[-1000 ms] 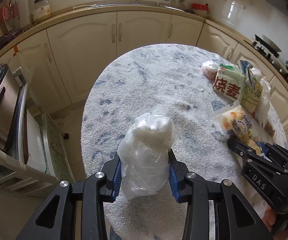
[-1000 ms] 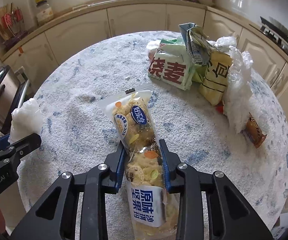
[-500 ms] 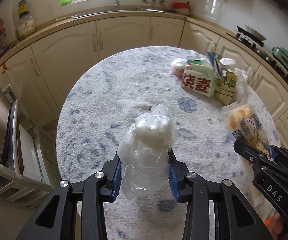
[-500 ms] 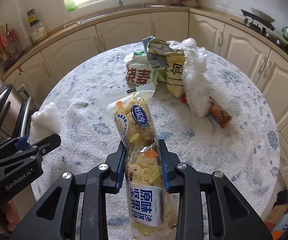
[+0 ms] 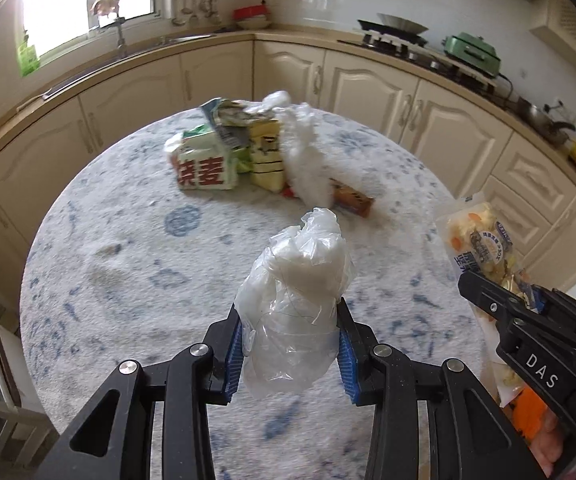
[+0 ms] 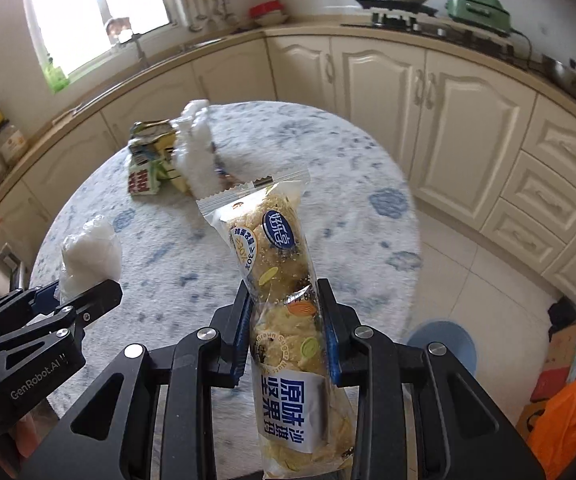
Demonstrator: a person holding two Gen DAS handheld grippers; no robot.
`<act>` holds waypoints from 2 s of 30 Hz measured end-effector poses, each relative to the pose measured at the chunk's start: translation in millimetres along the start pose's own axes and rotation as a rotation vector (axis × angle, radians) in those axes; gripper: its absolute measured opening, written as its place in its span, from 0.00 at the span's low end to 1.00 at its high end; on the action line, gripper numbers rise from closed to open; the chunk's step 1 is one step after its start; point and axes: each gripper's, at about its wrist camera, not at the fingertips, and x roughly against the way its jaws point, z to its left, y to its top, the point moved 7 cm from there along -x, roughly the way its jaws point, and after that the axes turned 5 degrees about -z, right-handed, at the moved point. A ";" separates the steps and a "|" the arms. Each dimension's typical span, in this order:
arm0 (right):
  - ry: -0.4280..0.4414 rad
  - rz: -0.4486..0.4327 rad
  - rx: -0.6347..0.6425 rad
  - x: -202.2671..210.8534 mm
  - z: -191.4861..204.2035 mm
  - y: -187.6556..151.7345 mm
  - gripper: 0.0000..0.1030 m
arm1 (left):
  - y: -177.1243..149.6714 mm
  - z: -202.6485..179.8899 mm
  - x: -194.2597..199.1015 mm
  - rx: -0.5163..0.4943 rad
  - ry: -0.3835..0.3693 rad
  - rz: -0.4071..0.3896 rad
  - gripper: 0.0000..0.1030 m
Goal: Collect trash
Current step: 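Carry the white bag and snack stick with both tools over the bucket, then open both tools to drop the white bag and snack stick into the bucket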
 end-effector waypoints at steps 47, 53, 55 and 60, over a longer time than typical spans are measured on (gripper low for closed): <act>-0.448 0.109 -0.508 15.9 -303.8 -95.6 0.46 | -9.5 -347.4 -230.9 -0.478 -0.221 0.290 0.38; -0.474 0.128 -0.558 22.8 -319.8 -111.6 0.46 | -15.8 -367.3 -238.0 -0.507 -0.238 0.290 0.87; -0.482 0.127 -0.570 25.9 -324.1 -114.6 0.46 | -18.1 -366.1 -233.4 -0.506 -0.236 0.269 0.89; -0.499 0.135 -0.591 30.5 -332.4 -121.9 0.46 | -28.9 -365.0 -229.9 -0.516 -0.217 0.277 0.89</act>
